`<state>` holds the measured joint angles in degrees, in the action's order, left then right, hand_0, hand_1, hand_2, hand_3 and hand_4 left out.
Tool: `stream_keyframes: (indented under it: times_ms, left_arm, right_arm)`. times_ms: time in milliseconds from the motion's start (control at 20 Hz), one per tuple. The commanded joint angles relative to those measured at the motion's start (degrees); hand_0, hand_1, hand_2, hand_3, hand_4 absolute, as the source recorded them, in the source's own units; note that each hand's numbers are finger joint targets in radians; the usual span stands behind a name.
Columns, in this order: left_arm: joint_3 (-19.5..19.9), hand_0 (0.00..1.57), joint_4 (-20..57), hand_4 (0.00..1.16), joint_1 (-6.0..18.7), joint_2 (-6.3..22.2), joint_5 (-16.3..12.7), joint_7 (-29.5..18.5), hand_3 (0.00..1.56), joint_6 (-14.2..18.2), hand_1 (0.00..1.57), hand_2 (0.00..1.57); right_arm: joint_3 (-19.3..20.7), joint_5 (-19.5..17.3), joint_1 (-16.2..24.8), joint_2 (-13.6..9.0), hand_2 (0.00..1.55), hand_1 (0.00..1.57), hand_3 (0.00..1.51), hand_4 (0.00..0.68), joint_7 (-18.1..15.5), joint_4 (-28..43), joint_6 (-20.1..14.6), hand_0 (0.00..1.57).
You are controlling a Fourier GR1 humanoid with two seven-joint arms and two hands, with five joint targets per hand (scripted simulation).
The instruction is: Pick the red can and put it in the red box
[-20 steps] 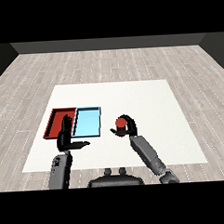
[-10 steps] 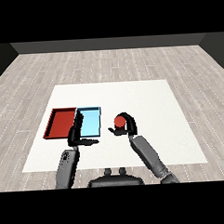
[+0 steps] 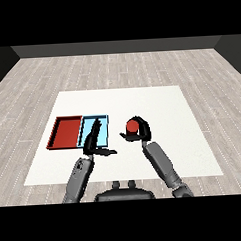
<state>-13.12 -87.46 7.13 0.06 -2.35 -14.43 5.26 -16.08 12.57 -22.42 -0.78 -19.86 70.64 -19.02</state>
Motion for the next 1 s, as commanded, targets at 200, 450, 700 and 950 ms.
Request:
stream_keyframes:
  times_ms: [200, 450, 700, 950]
  left_arm:
    - [-7.1, 0.0, 0.2, 0.0, 5.4, -0.1, -3.3, 4.6, 0.0, 5.2, 0.0, 0.0]
    - [-13.0, 0.0, 0.1, 0.0, 4.3, -0.1, -2.8, 4.2, 0.0, 9.1, 0.0, 0.0]
    - [-14.1, 0.0, 9.3, 0.0, 10.7, -0.1, -4.6, 1.2, 0.0, 11.9, 0.0, 0.0]
    - [-8.6, 0.0, 12.0, 0.0, 15.6, -0.1, -4.2, 4.9, 0.0, 8.6, 0.0, 0.0]
  right_arm:
    - [-4.4, 1.0, -2.5, 0.8, 1.42, 1.41, 1.4, 0.635, -0.6, 0.9, -2.6, 1.41]
    - [-6.2, 1.8, -2.2, 0.8, 1.41, 1.38, 1.4, 0.625, -1.4, 1.7, -2.0, 1.38]
    - [-6.2, 0.3, 0.1, 0.8, 1.42, 1.4, 1.4, 0.618, -0.9, 5.0, -0.8, 1.4]
    - [-10.5, 3.8, -2.3, 0.8, 1.43, 1.42, 1.4, 0.629, -2.6, 2.8, -3.8, 1.42]
